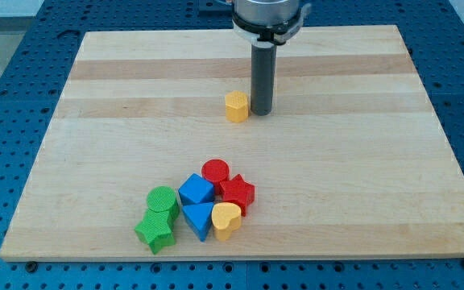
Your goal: Move the yellow hexagon to the top center
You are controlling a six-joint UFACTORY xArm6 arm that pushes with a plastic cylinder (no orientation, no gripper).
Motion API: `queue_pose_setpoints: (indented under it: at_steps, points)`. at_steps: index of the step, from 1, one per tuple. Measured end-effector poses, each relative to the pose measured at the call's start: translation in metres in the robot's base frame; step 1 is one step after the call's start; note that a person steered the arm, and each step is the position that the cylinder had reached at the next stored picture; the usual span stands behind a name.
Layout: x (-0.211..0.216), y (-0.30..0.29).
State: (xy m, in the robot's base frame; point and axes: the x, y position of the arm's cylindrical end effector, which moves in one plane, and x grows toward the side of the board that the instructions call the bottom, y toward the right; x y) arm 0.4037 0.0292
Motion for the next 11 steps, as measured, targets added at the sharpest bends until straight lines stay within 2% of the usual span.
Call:
queue_pose_setpoints:
  at_steps: [3, 6, 7, 8, 9, 10, 11]
  points:
    - [0.036, -0.045]
    - [-0.098, -0.04]
    - [-0.108, -0.04]
    - [-0.09, -0.031]
    - [-0.099, -0.005]
    - [-0.128, 0.0]
    - [-0.138, 0.0]
